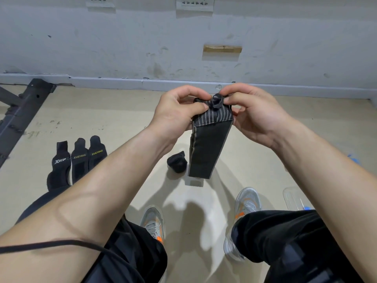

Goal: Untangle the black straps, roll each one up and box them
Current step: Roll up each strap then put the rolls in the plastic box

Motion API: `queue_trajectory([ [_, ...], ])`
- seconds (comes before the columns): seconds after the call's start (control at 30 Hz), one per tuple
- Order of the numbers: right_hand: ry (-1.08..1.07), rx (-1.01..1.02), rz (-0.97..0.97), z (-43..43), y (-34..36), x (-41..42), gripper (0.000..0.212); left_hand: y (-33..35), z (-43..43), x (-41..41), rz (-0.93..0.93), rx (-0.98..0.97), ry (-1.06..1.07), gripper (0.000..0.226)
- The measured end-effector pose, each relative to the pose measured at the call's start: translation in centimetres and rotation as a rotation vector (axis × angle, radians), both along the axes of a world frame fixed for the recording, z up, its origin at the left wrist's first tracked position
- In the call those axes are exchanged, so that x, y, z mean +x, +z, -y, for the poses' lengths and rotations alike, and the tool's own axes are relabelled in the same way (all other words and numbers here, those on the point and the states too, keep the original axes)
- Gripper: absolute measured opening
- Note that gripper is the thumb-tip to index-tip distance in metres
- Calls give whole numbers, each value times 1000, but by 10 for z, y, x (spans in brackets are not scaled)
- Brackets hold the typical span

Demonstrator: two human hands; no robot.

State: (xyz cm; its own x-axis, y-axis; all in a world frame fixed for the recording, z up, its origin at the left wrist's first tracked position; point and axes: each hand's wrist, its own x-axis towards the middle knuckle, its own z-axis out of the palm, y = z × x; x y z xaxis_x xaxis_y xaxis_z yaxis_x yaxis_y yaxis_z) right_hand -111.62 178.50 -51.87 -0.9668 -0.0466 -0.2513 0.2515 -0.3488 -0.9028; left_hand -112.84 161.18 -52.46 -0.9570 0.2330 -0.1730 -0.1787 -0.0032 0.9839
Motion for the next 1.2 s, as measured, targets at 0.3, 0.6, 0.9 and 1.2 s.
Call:
queue_trajectory([
  [0.3, 26, 195, -87, 3, -7, 0, 42, 5, 4, 1, 100, -25, -53, 27],
  [0.6, -52, 365, -181, 10, -16, -1, 22, -2, 0, 2, 66, -45, 27, 14],
  [0.9, 63, 269, -43, 6, -11, 1, 17, -3, 4, -1, 62, -51, 27, 25],
  [1.2, 178, 462, -79, 4, -9, 5, 5, -10, 8, -6, -157, -228, 3, 34],
])
